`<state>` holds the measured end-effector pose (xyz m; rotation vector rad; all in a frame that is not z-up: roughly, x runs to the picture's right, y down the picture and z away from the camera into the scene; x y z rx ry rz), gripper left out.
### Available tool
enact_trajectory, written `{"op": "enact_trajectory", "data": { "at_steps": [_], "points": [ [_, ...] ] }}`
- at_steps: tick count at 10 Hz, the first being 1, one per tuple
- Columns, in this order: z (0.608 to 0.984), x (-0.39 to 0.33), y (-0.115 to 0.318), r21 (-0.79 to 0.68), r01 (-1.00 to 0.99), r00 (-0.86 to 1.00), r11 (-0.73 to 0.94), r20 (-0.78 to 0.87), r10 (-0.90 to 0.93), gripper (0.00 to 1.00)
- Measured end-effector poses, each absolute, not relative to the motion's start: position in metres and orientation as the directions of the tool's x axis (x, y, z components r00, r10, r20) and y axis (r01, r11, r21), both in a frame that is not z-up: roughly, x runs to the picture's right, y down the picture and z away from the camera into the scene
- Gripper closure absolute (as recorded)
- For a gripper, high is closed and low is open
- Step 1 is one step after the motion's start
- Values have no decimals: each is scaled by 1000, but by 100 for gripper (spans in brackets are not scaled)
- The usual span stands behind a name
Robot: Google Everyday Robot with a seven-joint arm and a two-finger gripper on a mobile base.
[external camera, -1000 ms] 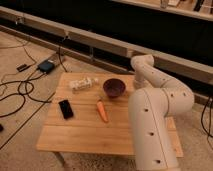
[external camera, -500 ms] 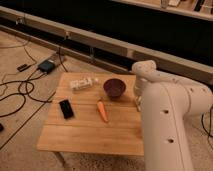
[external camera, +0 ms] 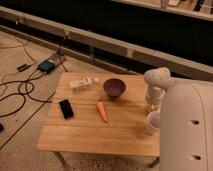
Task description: Wipe the white sponge on the table
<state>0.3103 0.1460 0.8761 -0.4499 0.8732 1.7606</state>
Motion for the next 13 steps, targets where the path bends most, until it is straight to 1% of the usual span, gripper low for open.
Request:
{"op": "enact_trajectory", "data": {
  "at_steps": [2, 4, 6, 10, 13],
  "points": [
    [877, 318, 135, 348, -922, -367, -172, -637, 678, 100],
    [898, 314, 110, 326, -932, -338, -161, -613, 714, 100],
    [917, 307, 99, 307, -941, -309, -142, -611, 729, 100],
    [947, 293, 90, 276, -953, -273, -121, -619, 737, 100],
    [952, 256, 88, 203, -972, -220, -115, -637, 739, 100]
  ]
}}
